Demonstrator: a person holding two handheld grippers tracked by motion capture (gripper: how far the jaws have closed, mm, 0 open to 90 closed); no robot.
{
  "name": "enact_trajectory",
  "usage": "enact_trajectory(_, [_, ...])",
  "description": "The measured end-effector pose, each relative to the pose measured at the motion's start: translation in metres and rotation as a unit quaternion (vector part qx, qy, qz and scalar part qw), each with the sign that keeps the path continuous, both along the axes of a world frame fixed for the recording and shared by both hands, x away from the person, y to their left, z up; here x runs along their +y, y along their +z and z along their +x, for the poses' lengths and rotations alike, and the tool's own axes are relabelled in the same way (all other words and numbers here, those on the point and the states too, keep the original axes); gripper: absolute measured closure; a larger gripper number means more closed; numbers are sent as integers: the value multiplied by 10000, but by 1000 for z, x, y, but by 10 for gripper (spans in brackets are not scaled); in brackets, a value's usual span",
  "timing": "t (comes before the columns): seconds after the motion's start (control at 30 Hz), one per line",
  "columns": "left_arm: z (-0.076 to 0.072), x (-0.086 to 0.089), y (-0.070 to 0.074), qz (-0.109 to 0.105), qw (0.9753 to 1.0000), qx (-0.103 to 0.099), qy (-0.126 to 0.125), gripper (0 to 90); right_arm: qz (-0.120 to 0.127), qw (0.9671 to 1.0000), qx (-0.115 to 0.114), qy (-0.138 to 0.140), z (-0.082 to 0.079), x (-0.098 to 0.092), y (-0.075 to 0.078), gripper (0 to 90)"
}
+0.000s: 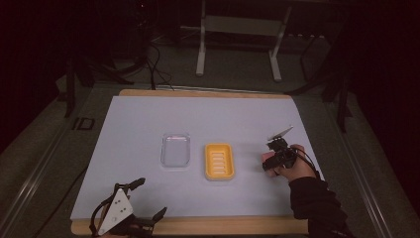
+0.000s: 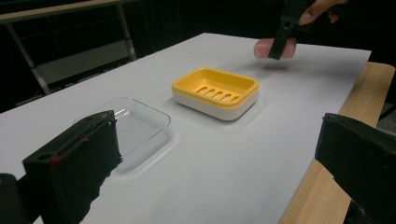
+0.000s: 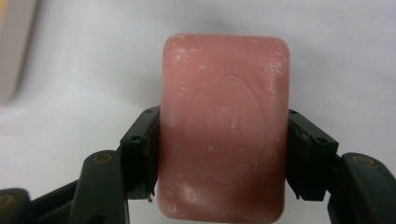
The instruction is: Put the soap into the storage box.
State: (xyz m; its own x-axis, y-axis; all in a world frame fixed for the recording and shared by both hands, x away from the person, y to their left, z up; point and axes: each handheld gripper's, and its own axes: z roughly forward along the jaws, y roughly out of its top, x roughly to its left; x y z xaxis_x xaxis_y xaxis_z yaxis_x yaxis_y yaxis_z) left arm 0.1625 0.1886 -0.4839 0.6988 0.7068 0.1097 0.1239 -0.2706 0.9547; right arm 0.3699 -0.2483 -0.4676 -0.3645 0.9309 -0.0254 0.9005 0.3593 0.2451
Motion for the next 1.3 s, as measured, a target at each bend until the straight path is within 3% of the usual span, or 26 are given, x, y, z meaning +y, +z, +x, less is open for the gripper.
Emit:
enact_trajectory(0.3, [0,0,0,-20,10000,1,2,3,99,9996,-163,-215,-1,17,23,374])
enact_trajectory(0.57, [0,0,0,-7,10000,-7,-1,3,26,9991,-292,-292,2,29,40,375])
enact_trajectory(0.63, [0,0,0,-8,10000,-5,-4,3,33,9987,-422,-299,2,36,49,374])
enact_trajectory(1.0, [0,0,0,-12,10000,-9,-6,3,203,9969,-722,-251,2,69,77,375])
enact_trajectory(1.3, [0,-1,0,-3,10000,-14,-18,3,464,9943,-926,-237,-3,97,86,375])
